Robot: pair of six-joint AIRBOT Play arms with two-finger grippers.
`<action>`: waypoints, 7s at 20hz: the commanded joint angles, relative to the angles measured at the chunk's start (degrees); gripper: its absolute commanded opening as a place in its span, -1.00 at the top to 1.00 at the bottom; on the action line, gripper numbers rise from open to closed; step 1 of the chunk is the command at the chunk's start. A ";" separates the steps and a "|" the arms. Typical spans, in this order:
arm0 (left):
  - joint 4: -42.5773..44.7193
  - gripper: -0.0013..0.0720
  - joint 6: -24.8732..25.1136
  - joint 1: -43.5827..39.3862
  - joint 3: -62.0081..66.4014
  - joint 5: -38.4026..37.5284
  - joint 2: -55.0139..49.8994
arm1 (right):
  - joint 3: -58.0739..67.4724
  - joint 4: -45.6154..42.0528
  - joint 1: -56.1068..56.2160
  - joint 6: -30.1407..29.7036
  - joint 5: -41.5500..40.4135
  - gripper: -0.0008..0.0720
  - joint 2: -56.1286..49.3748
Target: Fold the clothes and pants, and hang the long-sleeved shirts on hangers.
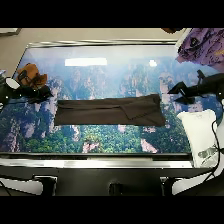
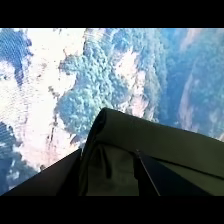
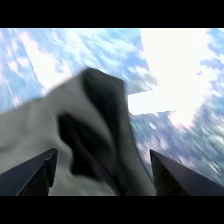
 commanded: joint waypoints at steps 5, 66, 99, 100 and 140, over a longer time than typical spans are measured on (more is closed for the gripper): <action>1.88 -0.08 -1.09 0.72 2.27 -3.26 0.98 | 0.68 10.86 -3.54 -9.79 -9.09 -0.82 -9.86; -6.08 0.93 -14.32 -33.73 32.61 -11.69 -18.05 | 12.70 -12.83 16.90 24.87 -8.92 0.90 19.32; 5.27 0.92 -8.33 -5.79 29.64 -30.08 -1.20 | 17.51 -2.10 56.85 39.41 32.33 -0.17 -1.92; 5.27 0.92 -8.33 -5.90 29.64 -30.10 -1.20 | 18.99 -2.16 56.41 37.99 29.97 -0.23 -1.46; 5.20 0.92 -9.84 -5.79 29.66 -30.27 -1.20 | -14.93 18.64 18.51 -9.25 17.25 0.90 1.05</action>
